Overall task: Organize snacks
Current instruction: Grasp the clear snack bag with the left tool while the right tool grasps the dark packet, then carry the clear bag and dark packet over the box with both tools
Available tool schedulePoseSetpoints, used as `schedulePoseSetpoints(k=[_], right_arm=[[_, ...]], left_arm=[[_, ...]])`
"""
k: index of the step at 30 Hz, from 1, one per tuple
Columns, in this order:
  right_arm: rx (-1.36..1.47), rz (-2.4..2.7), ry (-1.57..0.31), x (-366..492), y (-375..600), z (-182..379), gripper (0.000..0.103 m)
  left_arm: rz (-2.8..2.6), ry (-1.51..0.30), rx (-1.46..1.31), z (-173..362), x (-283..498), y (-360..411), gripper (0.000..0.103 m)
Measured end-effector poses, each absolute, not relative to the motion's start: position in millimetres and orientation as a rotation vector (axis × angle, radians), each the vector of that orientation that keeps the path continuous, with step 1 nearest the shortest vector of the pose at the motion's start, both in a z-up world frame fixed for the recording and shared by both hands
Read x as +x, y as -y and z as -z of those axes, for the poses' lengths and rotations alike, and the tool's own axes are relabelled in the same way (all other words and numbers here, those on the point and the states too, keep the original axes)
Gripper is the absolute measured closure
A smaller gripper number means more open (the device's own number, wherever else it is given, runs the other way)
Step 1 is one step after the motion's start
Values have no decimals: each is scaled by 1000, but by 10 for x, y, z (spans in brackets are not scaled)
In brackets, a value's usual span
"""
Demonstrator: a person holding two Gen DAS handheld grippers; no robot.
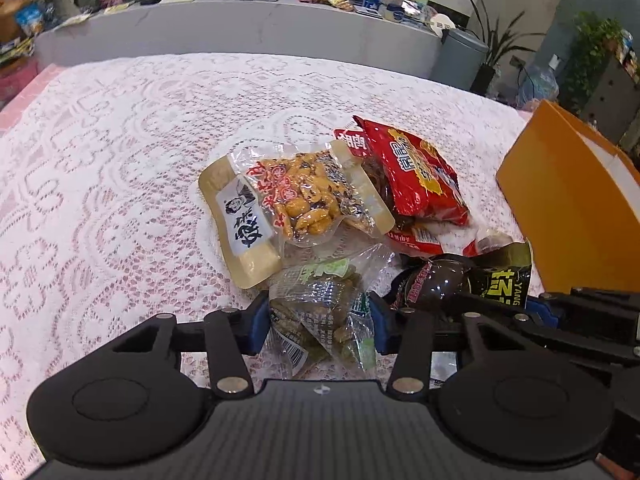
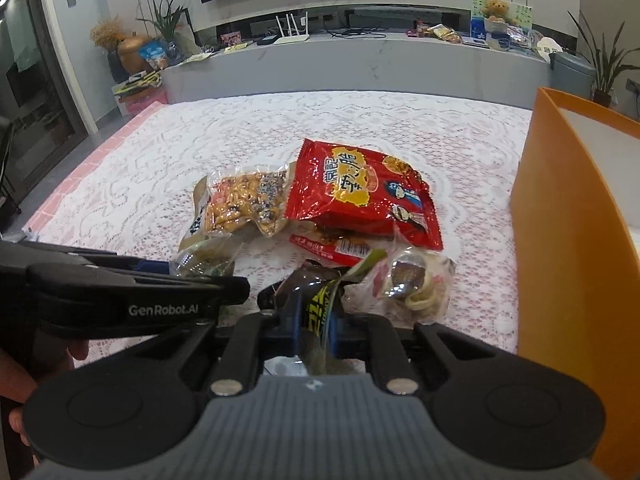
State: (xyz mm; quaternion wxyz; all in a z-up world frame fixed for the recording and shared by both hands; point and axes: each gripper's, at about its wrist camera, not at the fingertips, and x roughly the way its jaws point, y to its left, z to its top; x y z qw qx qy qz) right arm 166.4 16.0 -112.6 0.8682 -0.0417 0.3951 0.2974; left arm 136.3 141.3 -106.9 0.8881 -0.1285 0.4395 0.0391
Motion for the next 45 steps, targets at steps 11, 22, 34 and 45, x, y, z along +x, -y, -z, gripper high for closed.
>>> schedulePoseSetpoints(k=[11,22,34,45], right_arm=[[-63,-621,-788,1615,-59,1007,98],[-42,-626,-748,1494,130,850,100],[-45,-657,-709,1287,268,591,101],[-69,-657,-693,1179,614,125,101]], left_arm=[[-86,-870,-301,915,1241,-1435,49],[-63,-846,-326,790,1030,-1387,49],[-48,-805,-322,455,887,-1146,49],[11,-791,-290,13,864,-823,49]])
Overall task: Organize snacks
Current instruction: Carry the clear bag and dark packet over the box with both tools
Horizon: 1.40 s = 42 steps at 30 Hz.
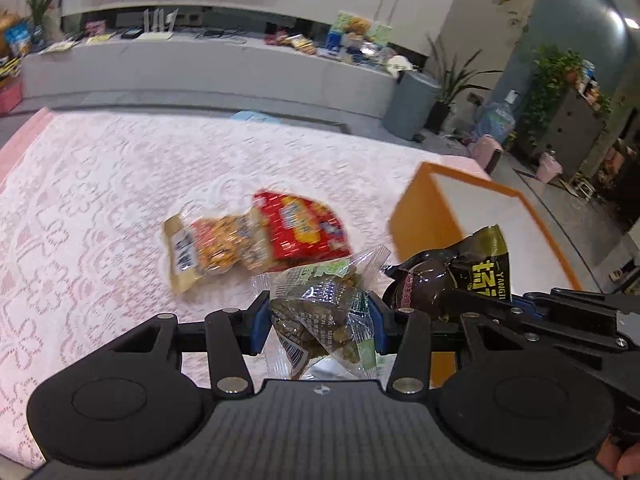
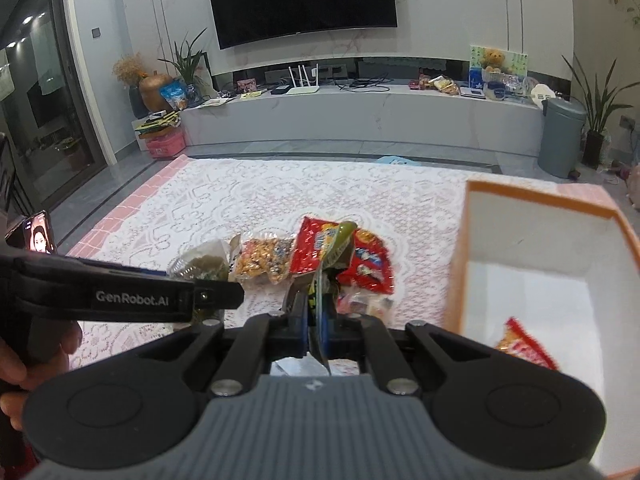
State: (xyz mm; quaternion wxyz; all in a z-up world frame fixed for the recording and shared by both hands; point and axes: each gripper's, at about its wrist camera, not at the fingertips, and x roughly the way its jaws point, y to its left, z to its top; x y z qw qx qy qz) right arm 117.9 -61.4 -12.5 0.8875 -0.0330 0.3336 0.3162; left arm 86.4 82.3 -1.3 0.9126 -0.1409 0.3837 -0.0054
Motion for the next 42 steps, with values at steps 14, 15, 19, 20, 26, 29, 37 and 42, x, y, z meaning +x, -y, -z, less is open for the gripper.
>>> schedulePoseSetpoints(k=[14,15,19,20,26,29,37,42], right_arm=[[-208,-503,-740,1268,1538,-311,101],[-230,-484,-750,1286,1608,-301,101],[-296,-444,-804,1365,1830,-203,101],[-299,-437,-828,1415,1893,-173,101],[-345,-396,-869,1581,2102,-30,101],[-359,-383,-887,1678,2141,35,101],[-423,-395,-937,1842,2153,278,101],[-432,-385,-961,1982,2166,407,100]], left_arm=[[290,-763,-118,-268,1241,260,49],[313,-765,-93,-250,1279,348,49],[397,-780,-10,-120,1402,652,49],[412,-788,1,-88,1442,712,49],[474,-815,99,70,1642,1000,49],[491,-834,138,171,1728,1114,49],[527,-849,332,414,1831,1394,49],[525,-870,381,562,1902,1460,49]])
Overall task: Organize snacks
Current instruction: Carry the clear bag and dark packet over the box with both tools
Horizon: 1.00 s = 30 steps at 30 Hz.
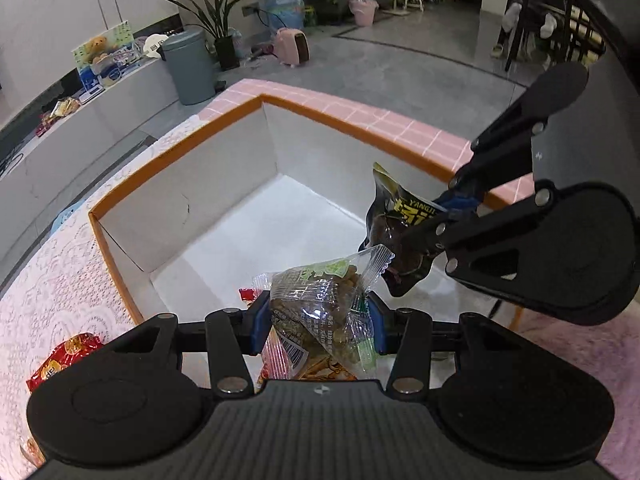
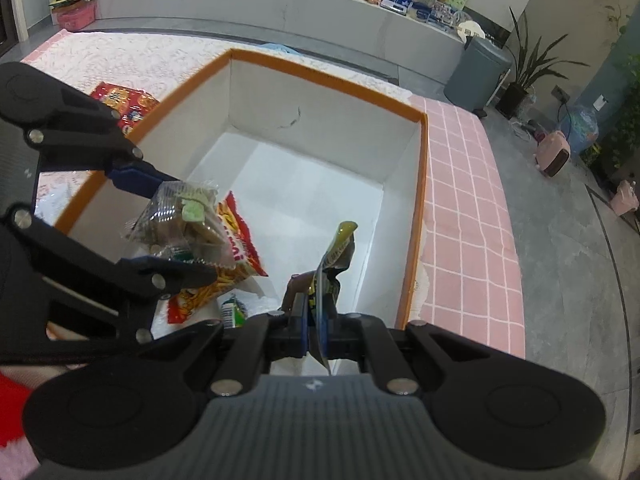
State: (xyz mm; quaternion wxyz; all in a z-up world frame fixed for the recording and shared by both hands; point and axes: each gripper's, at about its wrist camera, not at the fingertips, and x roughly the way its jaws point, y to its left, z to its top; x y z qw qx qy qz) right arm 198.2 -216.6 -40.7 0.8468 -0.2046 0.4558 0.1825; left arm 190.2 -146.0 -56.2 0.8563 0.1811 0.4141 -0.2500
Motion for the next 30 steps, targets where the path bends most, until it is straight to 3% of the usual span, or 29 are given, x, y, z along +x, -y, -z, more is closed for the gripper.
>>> schedulePoseSetpoints(k=[19,23,30], right_arm=[[-445,-412,-1036,2200,2126,682,99],[-459,-414,-1038,2192,2095,675,98],[-485,-435,-1034,2139,2053,655,83]], left_arm=[[494,-922,490,838,2042,1575,49],[491,-912,498,848,2031,1554,45],[518,-871,531,842,1949,1567,31]])
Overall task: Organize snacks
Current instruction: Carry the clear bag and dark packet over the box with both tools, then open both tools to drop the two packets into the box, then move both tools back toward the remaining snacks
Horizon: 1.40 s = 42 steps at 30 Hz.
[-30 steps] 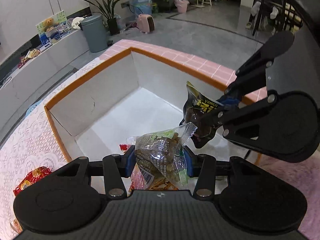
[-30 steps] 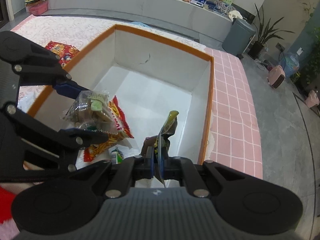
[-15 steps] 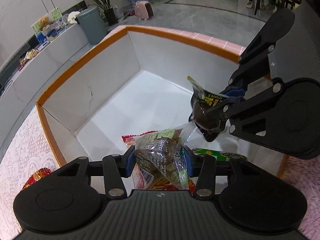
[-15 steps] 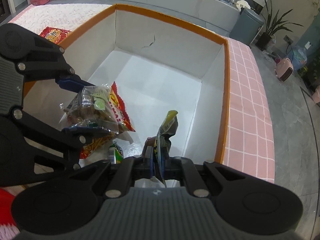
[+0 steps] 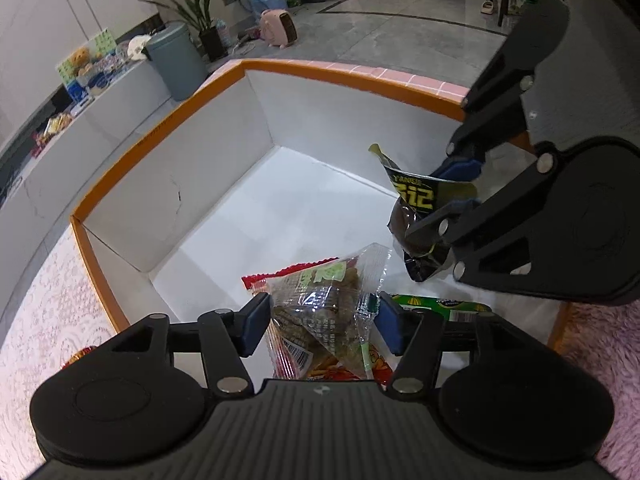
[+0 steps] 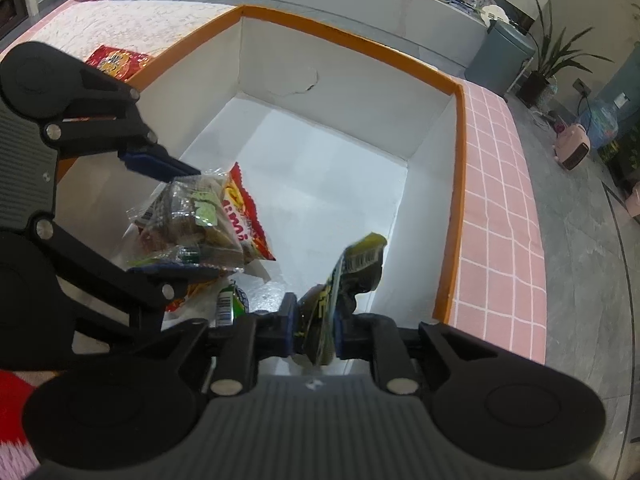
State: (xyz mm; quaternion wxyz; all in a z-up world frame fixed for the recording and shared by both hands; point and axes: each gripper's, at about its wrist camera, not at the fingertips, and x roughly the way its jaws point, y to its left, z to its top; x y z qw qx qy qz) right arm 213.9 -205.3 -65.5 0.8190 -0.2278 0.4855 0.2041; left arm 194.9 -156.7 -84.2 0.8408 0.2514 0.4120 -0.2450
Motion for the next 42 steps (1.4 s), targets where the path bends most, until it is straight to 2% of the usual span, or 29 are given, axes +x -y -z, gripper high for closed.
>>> schedulePoseSetpoints(k=[2,6,11,17,28,42], right_arm=[[-506,-433,-1031,2119,2026,640,63],[-544,-416,-1004,2077,2012,575,56],[-570,-376,-983,2015,2023,478,36],[-594,-371,-963,1881,1974,331,24],[-509,-397,-845,1511,1831,-36,23],[-241,-493,-734,1135,1269,103,24]], left_arm=[[520,-856,538,814,1921,1564,29],[524,-845,529,730,1885,1518,29],[513,-844,511,623,1810,1459,28],[501,-848,465,443,1707,1349,29],[385,-844,353,189,1411,837,28],[148,-832,187,185,1090,-105,28]])
